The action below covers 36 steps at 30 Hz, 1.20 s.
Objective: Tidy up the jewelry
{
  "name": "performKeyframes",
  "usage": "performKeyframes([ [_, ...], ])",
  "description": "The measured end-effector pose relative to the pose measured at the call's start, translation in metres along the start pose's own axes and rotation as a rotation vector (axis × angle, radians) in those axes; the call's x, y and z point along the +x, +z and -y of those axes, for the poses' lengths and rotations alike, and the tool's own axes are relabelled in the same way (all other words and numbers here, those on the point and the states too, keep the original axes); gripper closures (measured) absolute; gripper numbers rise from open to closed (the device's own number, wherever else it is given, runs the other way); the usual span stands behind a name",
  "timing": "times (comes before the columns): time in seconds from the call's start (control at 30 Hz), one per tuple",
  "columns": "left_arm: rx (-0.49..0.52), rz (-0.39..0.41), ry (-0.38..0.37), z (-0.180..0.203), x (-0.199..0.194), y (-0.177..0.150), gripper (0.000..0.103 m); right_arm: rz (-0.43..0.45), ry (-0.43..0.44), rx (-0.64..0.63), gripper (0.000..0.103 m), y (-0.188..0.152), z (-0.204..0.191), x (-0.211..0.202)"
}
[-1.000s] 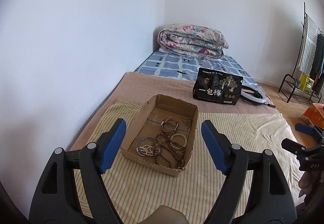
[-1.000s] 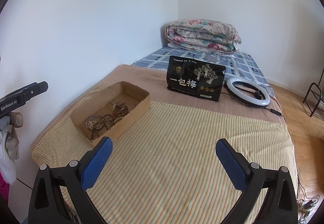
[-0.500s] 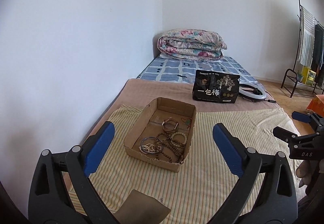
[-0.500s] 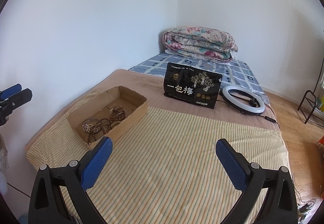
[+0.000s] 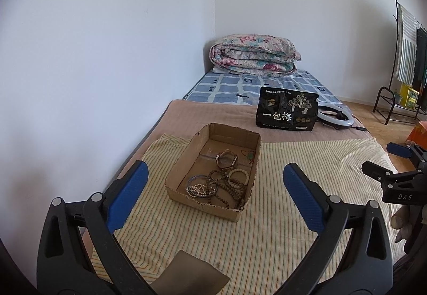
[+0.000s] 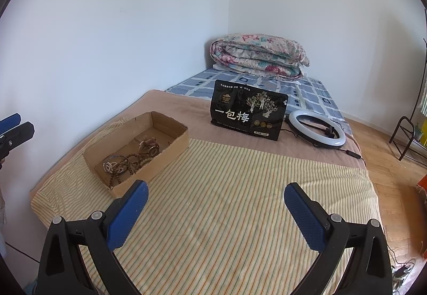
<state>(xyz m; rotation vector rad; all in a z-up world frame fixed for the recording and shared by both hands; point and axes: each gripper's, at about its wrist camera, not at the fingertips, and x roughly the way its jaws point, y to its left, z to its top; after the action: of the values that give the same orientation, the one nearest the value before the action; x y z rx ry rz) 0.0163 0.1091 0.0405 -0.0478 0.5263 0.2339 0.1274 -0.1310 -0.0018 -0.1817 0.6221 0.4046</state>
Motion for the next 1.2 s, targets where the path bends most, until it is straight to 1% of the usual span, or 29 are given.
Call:
performKeyframes([
  [1.2,0.002,0.004,0.003,-0.0013,-0.0003,0.002,0.0,-0.014,0.0,0.013,0.0,-0.0057,0.004,0.0073],
])
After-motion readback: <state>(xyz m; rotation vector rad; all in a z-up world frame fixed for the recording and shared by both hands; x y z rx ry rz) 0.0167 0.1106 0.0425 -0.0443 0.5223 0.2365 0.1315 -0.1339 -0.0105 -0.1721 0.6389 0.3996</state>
